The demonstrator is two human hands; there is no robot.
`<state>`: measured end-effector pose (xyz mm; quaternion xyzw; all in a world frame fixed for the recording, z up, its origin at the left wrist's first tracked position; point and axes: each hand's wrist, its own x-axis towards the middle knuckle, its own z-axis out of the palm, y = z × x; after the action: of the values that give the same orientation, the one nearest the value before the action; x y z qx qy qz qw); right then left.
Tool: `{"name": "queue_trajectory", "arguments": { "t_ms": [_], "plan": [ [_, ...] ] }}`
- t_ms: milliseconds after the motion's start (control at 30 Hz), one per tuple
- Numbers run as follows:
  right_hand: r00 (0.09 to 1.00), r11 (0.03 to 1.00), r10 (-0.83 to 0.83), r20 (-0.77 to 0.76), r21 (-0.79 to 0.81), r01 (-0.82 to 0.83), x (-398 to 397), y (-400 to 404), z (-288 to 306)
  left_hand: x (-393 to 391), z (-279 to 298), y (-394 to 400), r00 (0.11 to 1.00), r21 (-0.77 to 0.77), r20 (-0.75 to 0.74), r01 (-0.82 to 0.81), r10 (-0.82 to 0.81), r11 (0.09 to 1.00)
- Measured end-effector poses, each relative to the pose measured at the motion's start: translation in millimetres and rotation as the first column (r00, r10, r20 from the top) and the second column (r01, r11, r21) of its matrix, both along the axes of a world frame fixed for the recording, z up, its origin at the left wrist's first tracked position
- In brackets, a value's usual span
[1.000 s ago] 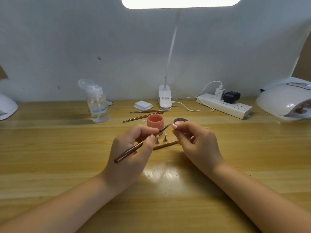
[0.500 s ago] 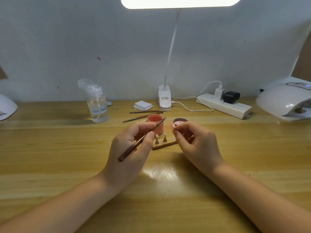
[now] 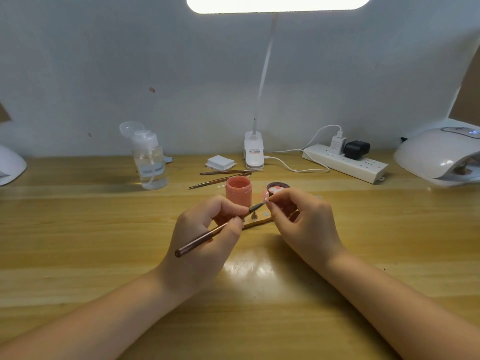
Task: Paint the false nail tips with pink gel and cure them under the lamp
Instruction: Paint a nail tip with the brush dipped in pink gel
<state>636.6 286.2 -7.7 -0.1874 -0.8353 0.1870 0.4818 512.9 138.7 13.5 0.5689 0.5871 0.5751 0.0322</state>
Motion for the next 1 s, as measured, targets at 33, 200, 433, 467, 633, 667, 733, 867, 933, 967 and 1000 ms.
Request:
{"name": "queue_trajectory", "arguments": {
  "t_ms": [33, 200, 433, 467, 633, 667, 733, 867, 933, 967, 1000],
  "plan": [
    [1.000, 1.000, -0.002, 0.000, 0.006, 0.002, 0, 0, 0, 0, 0, -1, 1.000, 0.023, 0.012, -0.001, 0.001, 1.000],
    [1.000, 0.999, -0.010, 0.008, 0.032, 0.009, 0, 0, -1, 1, 1, 1, 0.999, 0.001, 0.038, -0.005, 0.005, 1.000],
    [1.000, 0.999, -0.016, 0.015, 0.031, 0.016, 0, 0, -1, 2, 4, 1, 0.996, 0.018, 0.091, -0.007, 0.005, 1.000],
    [1.000, 0.999, -0.015, 0.020, 0.029, 0.014, 0, 0, -1, 3, 4, 1, 0.996, 0.002, 0.089, -0.002, 0.002, 1.000],
    [1.000, 1.000, -0.004, 0.028, 0.030, 0.003, 0, 0, 0, 2, 5, 1, 0.995, 0.030, 0.102, 0.012, -0.015, 0.999],
    [1.000, 0.999, 0.000, 0.031, 0.038, -0.001, 1, 0, 0, 2, 5, 2, 0.994, 0.037, 0.112, 0.013, -0.018, 0.999],
    [0.999, 0.998, 0.006, 0.040, 0.055, -0.008, 1, -1, 0, 2, 5, 3, 0.996, 0.022, 0.092, 0.009, -0.011, 1.000],
    [0.999, 0.998, 0.003, 0.033, 0.060, -0.005, 1, -1, 1, 1, 10, -2, 0.999, 0.008, 0.044, 0.025, -0.025, 1.000],
    [1.000, 0.999, 0.004, 0.027, 0.042, -0.005, 0, -1, 1, -2, 20, 1, 0.995, 0.034, 0.101, 0.011, -0.015, 0.999],
    [1.000, 0.999, 0.005, 0.029, 0.038, -0.006, 0, -1, 1, -7, 27, 6, 0.991, 0.026, 0.129, -0.033, 0.030, 0.999],
    [0.999, 0.999, 0.005, 0.037, 0.037, -0.006, 0, -1, 1, -13, 34, 12, 0.984, -0.008, 0.153, -0.091, 0.091, 0.996]
  ]
}}
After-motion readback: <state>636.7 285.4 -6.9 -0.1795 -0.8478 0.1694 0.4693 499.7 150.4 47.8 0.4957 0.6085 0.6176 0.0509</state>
